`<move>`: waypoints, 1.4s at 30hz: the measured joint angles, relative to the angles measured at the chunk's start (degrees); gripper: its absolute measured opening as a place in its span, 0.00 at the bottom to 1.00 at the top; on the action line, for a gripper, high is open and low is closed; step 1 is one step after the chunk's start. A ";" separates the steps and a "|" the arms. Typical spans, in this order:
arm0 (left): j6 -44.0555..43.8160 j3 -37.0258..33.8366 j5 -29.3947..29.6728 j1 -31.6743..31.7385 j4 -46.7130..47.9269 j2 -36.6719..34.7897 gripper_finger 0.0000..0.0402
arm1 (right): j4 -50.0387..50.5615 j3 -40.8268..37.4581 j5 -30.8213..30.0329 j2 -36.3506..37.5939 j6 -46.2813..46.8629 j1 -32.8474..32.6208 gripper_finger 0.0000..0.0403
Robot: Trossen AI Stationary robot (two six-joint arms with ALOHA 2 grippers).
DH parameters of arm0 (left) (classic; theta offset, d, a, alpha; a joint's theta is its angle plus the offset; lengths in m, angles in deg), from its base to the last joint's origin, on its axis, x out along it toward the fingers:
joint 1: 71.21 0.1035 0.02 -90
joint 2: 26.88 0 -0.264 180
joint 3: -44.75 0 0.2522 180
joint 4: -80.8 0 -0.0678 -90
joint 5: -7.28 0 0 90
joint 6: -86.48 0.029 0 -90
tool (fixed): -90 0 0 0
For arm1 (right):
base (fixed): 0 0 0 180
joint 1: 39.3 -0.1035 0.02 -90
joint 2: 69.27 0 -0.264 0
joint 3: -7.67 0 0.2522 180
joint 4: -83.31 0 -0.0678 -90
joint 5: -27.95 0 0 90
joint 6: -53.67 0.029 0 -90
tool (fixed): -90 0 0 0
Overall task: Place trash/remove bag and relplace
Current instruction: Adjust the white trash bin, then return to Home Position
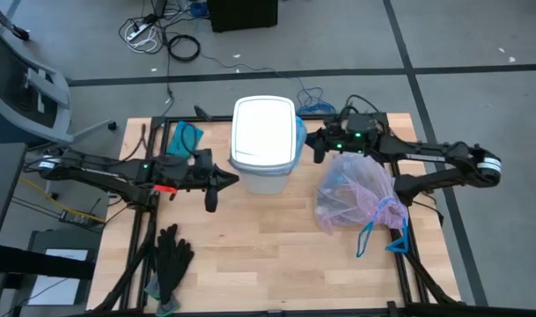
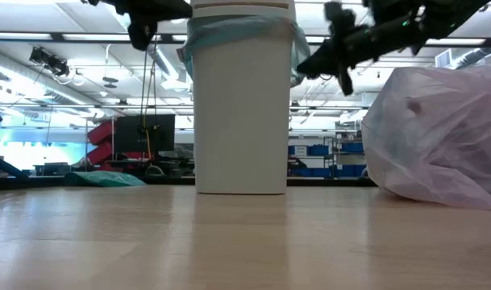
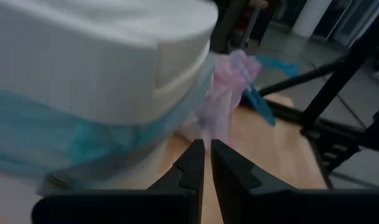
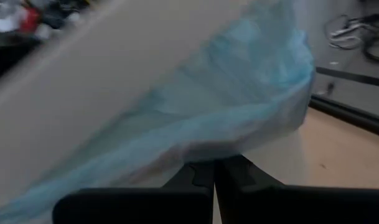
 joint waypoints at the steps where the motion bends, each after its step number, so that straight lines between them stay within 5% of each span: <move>1: 0.10 0.00 0.02 0.00 0.05 -0.89 0.10 | 1.22 0.00 0.94 1.68 -0.15 0.00 0.00; 13: 19.08 0.00 2.67 0.01 2.22 -8.44 0.10 | 10.35 0.02 18.14 15.75 1.58 -0.04 0.00; 22: 21.24 0.00 2.66 0.00 14.45 -11.78 0.10 | 22.09 0.02 18.71 22.28 0.02 -1.66 0.00; 28: 21.41 -1.39 1.19 0.00 13.97 -15.97 0.10 | 29.44 0.02 7.73 26.77 -1.52 -6.26 0.00; 34: 21.10 -13.10 -1.91 0.00 1.69 -25.58 0.10 | 30.94 -1.87 -1.91 31.26 -5.14 -13.88 0.01; 42: 19.57 -25.03 -2.25 0.00 -4.76 -38.15 0.10 | 11.37 -16.72 -9.17 34.42 -5.24 -24.31 0.01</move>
